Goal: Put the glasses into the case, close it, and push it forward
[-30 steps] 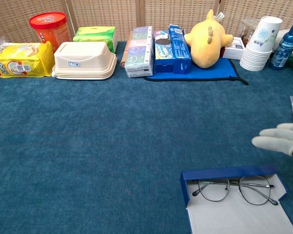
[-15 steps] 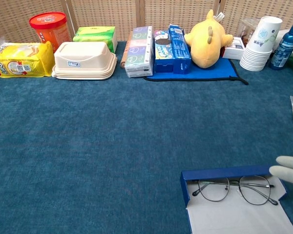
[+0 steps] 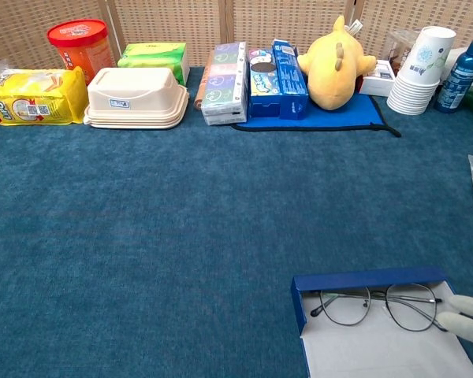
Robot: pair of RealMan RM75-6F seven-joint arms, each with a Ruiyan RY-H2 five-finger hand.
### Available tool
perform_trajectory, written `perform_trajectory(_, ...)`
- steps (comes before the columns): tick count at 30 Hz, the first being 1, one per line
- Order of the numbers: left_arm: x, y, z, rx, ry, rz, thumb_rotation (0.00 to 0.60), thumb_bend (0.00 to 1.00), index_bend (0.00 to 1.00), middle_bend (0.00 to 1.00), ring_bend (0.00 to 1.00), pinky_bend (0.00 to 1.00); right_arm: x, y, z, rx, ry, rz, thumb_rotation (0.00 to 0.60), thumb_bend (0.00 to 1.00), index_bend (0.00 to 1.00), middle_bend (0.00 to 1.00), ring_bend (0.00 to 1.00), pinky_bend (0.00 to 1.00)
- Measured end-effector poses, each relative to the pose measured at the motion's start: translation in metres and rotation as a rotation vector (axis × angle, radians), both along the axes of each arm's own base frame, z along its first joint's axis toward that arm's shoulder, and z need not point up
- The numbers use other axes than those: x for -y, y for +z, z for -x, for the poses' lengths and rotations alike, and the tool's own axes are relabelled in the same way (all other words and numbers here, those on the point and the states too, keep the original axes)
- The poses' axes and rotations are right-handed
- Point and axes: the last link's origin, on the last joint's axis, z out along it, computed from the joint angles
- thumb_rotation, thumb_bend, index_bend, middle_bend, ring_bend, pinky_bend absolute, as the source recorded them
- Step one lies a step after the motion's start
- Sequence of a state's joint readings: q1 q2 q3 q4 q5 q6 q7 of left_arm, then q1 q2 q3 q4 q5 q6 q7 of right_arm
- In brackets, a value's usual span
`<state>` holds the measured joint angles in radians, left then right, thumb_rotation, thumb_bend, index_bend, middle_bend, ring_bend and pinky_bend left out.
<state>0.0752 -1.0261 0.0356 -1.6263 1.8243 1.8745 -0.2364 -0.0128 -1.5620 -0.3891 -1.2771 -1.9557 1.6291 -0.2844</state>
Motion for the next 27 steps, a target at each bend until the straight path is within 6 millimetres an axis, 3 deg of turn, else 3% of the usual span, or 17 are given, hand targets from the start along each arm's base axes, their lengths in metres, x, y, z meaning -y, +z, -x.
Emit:
perform_trajectory(13, 0.014, 0.009, 0.005, -0.002, -0.012, -0.027, 0.600, 0.32, 0.13, 0.04, 0.00, 0.00, -0.005, -0.021, 0.003, 0.083, 0.045, 0.029, 0.600, 0.19, 0.00, 0.04, 0.00, 0.15)
perform_trajectory(27, 0.024, 0.015, 0.007, -0.006, -0.009, -0.051, 0.600, 0.32, 0.13, 0.04, 0.00, 0.00, 0.005, -0.043, 0.000, 0.152, 0.099, 0.020, 0.600, 0.20, 0.00, 0.01, 0.00, 0.14)
